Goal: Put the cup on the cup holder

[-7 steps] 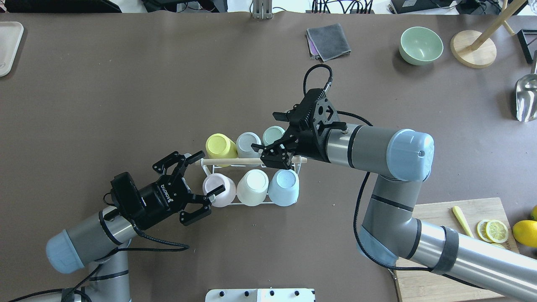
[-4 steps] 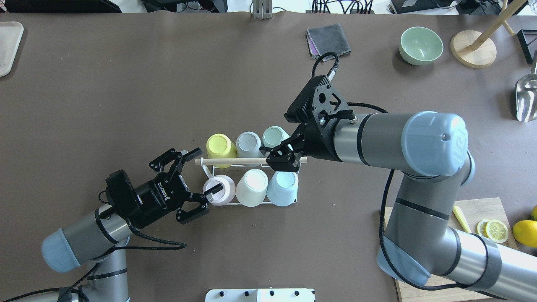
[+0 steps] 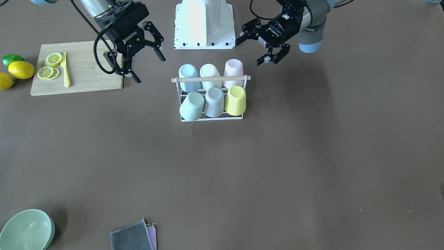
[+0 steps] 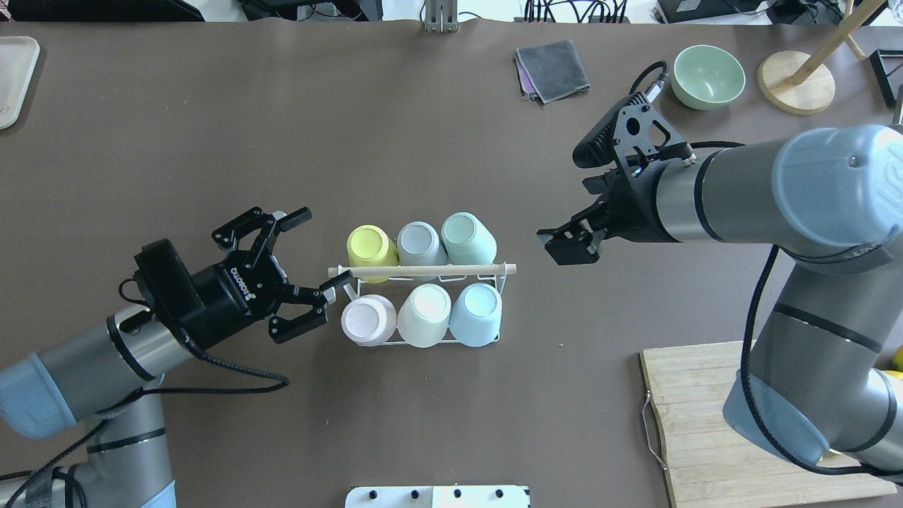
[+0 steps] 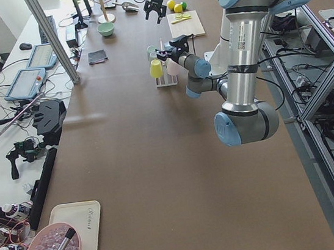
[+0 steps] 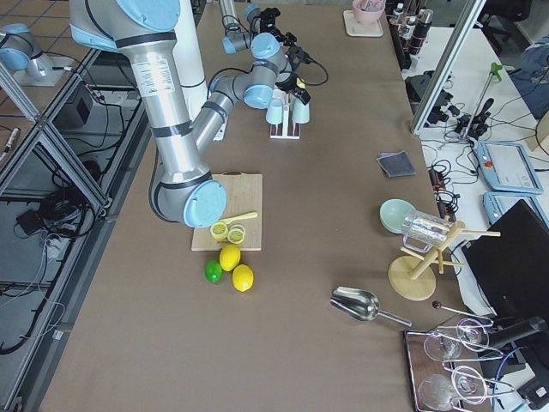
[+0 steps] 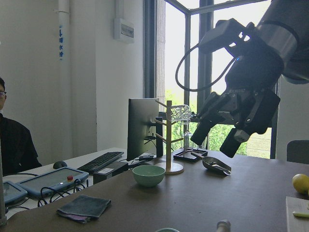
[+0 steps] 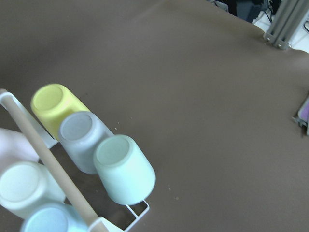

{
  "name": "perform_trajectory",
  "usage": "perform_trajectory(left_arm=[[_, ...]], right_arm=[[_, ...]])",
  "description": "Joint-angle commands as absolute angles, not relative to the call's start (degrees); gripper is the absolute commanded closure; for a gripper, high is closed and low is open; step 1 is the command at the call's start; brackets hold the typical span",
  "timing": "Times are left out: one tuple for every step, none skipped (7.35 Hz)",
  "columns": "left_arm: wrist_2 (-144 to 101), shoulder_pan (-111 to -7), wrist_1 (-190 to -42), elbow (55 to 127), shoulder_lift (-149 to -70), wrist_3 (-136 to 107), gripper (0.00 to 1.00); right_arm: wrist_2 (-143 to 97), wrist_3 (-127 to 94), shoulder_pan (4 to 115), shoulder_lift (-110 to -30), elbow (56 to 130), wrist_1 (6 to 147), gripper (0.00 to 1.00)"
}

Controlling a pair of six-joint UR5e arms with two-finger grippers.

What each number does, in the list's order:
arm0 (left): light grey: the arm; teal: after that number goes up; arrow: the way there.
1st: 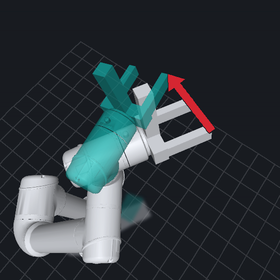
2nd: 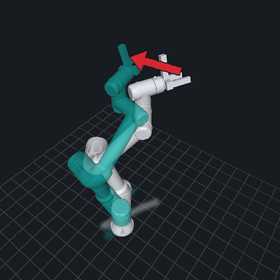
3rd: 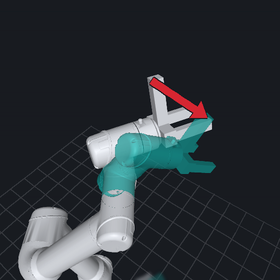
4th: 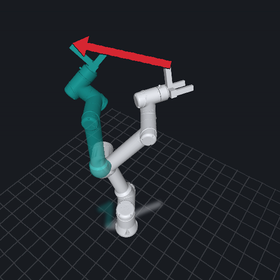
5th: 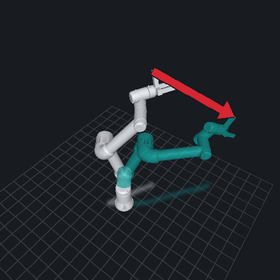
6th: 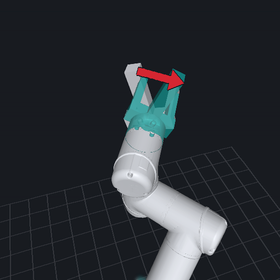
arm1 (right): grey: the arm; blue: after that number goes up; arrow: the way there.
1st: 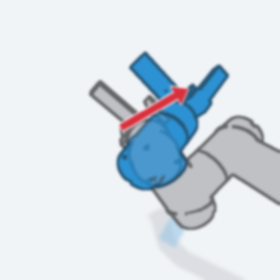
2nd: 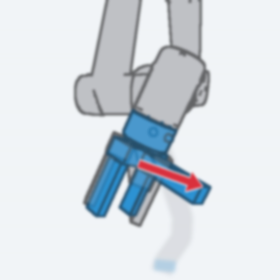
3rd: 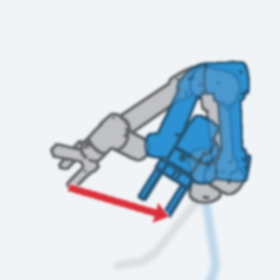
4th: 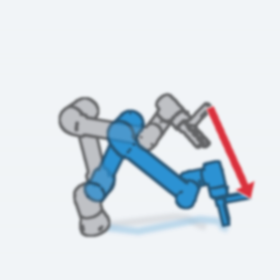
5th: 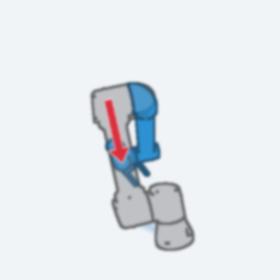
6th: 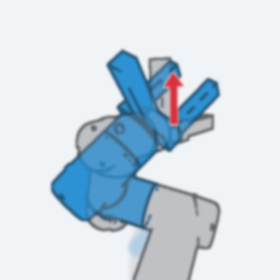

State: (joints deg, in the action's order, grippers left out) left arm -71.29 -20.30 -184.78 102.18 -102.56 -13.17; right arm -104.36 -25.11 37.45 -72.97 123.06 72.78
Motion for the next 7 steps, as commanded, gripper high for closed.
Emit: perform_trajectory(left_arm=[[-82.1,-31.5,-169.6,103.2,-104.2,-20.0,0.02],[-87.9,-36.2,-161.4,103.2,-107.0,-21.7,0.02],[-90.9,-40.2,-154.0,103.2,-107.3,-21.7,0.02],[-93.8,-42.9,-146.7,103.2,-107.3,-21.7,0.02],[-96.7,-45.2,-141.1,103.3,-107.2,-21.8,0.02],[-102.9,-48.4,-133.7,104.4,-106.6,-21.8,0.02],[-114.2,-53.5,-124.1,104.8,-106.7,-21.9,0.02]], right_arm=[[-112.6,-25.1,46.0,-77.3,122.4,79.2,0.00],[-115.7,-25.2,50.6,-80.0,122.2,82.5,0.00],[-117.1,-25.2,55.0,-82.9,121.6,84.6,0.00],[-118.1,-25.5,58.4,-85.4,120.8,86.5,0.00],[-118.2,-25.7,63.9,-86.0,117.4,86.7,0.00],[-120.2,-25.5,68.7,-88.4,113.8,86.7,0.00],[-122.8,-25.5,73.6,-92.2,109.6,86.6,0.00]])
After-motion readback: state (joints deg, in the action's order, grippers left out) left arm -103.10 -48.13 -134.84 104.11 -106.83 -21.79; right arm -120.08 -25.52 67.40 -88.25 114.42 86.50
